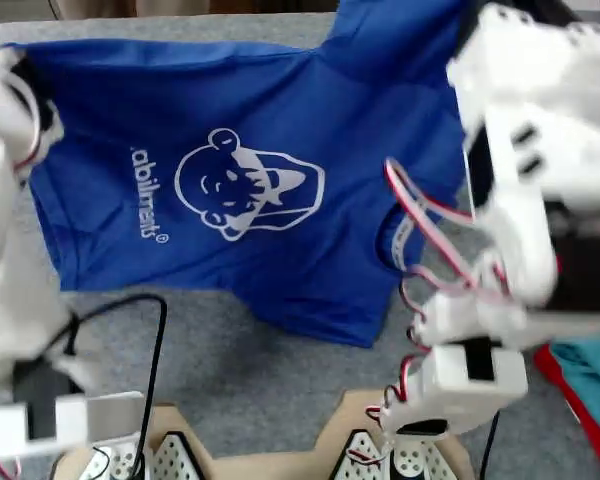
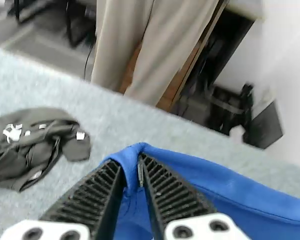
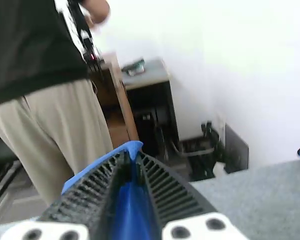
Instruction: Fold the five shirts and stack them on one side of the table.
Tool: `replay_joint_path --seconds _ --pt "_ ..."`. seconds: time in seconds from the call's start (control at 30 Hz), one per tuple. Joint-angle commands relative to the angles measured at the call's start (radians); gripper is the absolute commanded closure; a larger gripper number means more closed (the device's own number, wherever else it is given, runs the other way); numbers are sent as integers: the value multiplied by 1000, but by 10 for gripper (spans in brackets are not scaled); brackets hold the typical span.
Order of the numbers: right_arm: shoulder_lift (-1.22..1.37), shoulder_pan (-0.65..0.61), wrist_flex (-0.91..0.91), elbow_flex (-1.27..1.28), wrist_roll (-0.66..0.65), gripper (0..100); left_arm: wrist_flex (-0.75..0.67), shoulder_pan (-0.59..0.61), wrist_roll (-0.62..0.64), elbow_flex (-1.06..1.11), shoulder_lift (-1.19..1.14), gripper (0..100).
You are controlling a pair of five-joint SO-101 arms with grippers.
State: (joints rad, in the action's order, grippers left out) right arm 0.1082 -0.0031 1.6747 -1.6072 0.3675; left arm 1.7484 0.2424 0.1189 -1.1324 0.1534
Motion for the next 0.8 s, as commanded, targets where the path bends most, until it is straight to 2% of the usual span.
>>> replay_joint_path --seconds 0.0,0.27,0.43,0.63,0.77 --pt "-131 45 26 -28 -9 994 11 -11 3 74 183 981" --pt "-371 226 26 -27 -12 994 11 74 2 310 616 981" --pt "-489 242 21 -27 -64 994 11 75 0 390 806 981" --pt "-549 245 -60 -27 -66 994 -17 77 0 374 877 981" --pt "-522 248 -140 -21 -63 994 -144 75 -25 407 877 981"
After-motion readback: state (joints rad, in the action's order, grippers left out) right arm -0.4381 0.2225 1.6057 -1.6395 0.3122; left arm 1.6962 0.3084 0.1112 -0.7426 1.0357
